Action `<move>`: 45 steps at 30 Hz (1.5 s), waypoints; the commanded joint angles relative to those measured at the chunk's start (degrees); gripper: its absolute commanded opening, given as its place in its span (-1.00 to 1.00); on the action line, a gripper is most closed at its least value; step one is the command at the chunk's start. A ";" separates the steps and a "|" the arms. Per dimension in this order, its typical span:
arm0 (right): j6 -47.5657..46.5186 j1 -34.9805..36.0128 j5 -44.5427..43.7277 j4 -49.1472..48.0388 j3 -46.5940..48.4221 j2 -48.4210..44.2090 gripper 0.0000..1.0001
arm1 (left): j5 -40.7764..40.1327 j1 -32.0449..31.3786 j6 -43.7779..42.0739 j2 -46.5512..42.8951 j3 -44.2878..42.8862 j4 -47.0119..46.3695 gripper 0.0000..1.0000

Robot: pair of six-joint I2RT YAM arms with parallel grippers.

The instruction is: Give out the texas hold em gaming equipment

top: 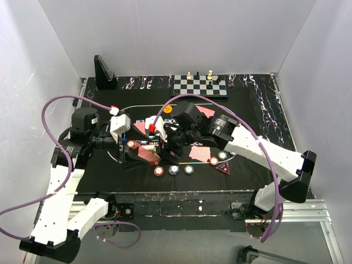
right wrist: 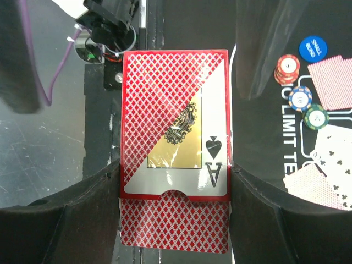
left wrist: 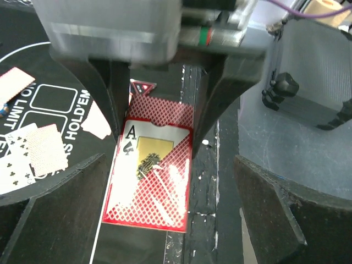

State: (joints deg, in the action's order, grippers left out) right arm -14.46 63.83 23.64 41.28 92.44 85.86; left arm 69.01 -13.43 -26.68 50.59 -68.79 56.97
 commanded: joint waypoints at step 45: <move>21.84 2.08 -11.86 -33.19 -3.41 34.46 -0.43 | -51.07 30.57 36.15 0.65 19.12 -29.00 0.96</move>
State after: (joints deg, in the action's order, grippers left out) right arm 6.02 64.55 12.34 11.27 87.13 119.55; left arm 23.53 17.04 4.64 51.94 -53.21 34.37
